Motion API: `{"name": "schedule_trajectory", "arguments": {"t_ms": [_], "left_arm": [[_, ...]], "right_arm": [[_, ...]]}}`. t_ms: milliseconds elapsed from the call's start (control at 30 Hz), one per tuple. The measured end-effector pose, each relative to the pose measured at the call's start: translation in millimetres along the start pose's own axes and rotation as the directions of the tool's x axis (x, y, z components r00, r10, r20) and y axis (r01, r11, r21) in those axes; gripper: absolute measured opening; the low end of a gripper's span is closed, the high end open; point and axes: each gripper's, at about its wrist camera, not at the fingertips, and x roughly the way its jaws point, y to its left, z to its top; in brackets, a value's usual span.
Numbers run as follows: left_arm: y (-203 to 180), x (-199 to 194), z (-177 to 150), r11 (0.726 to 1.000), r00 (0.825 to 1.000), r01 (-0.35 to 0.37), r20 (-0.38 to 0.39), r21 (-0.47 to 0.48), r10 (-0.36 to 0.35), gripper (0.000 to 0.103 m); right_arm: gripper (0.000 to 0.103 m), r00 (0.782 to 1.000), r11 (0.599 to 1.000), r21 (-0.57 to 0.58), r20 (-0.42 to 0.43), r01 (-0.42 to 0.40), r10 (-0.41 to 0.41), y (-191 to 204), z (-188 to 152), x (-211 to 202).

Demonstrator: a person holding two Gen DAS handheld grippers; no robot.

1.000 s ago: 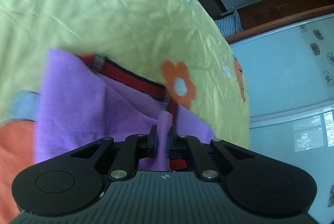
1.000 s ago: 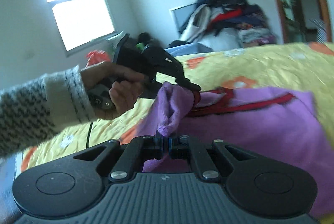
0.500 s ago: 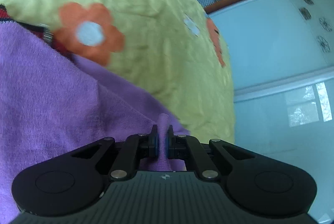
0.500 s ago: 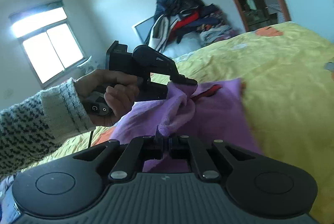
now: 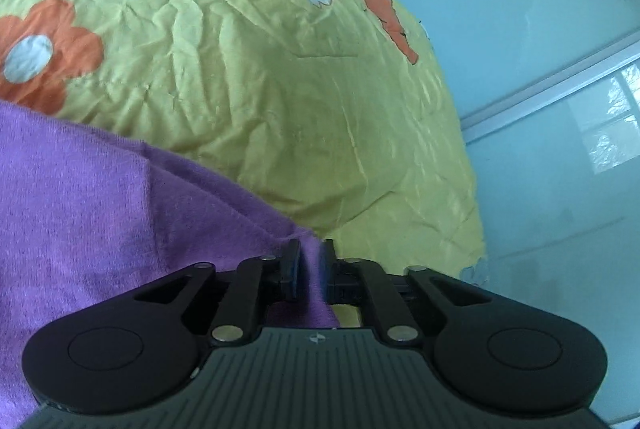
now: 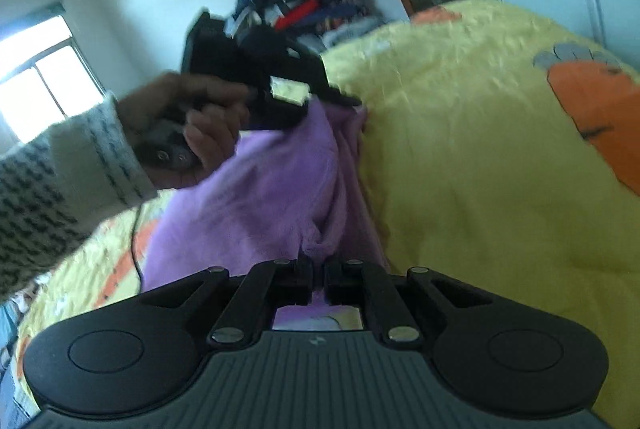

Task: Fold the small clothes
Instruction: 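Lay the fold down and open both tools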

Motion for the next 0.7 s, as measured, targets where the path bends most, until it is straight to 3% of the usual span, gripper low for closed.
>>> {"name": "schedule_trajectory", "arguments": {"t_ms": [33, 100, 133, 167, 233, 267, 300, 367, 433, 500, 533, 667, 700], "left_arm": [[1, 0, 2, 1.000, 1.000, 0.015, -0.001, -0.010, -0.015, 0.025], [3, -13, 9, 0.999, 0.999, 0.035, 0.034, -0.039, -0.034, 0.051], [4, -28, 13, 0.999, 0.997, 0.035, 0.075, -0.040, -0.032, 0.076], [5, -45, 16, 0.999, 0.992, 0.035, 0.123, -0.023, -0.032, 0.087], [4, -84, 19, 0.999, 0.977, 0.017, 0.214, 0.043, -0.026, 0.088], [4, -103, 18, 0.997, 0.970, -0.013, 0.244, 0.071, -0.005, 0.089], [4, -119, 14, 0.993, 0.963, -0.068, 0.267, 0.098, 0.039, 0.090], [6, -140, -3, 0.962, 0.940, -0.214, 0.303, 0.168, 0.156, 0.095], [9, -144, -27, 0.902, 0.910, -0.350, 0.321, 0.251, 0.263, 0.095], [15, -135, -53, 0.836, 0.874, -0.456, 0.330, 0.306, 0.356, 0.095], [20, -129, -66, 0.807, 0.859, -0.494, 0.329, 0.324, 0.393, 0.095], [37, -99, -102, 0.732, 0.821, -0.568, 0.323, 0.378, 0.470, 0.096], [39, -97, -109, 0.719, 0.811, -0.582, 0.341, 0.380, 0.477, 0.097]], "right_arm": [[0.038, 1.000, 1.000, -0.011, -0.021, 0.010, -0.010, 1, 2, 2], [0.098, 1.000, 1.000, -0.015, -0.010, -0.010, 0.010, -1, 5, -9], [0.102, 0.999, 0.999, -0.046, 0.040, 0.018, -0.016, 0, 6, -23], [0.101, 0.996, 0.996, -0.089, 0.092, 0.022, -0.014, 2, 8, -34], [0.100, 0.987, 0.986, -0.163, 0.154, -0.026, 0.052, 6, 21, -44], [0.088, 0.984, 0.981, -0.185, 0.161, -0.051, 0.081, 8, 30, -41], [0.054, 0.984, 0.976, -0.209, 0.147, -0.067, 0.099, 12, 41, -32], [0.024, 0.985, 0.961, -0.247, 0.090, -0.123, 0.149, 17, 60, -5], [0.024, 0.976, 0.944, -0.265, 0.040, -0.195, 0.213, 23, 77, 27], [0.024, 0.974, 0.938, -0.265, -0.024, -0.223, 0.225, 26, 93, 62], [0.024, 0.977, 0.940, -0.268, -0.040, -0.211, 0.208, 27, 97, 78], [0.020, 0.990, 0.949, -0.308, -0.142, -0.069, 0.026, 9, 100, 131], [0.020, 0.991, 0.948, -0.312, -0.136, -0.061, 0.019, 2, 99, 133]]}}
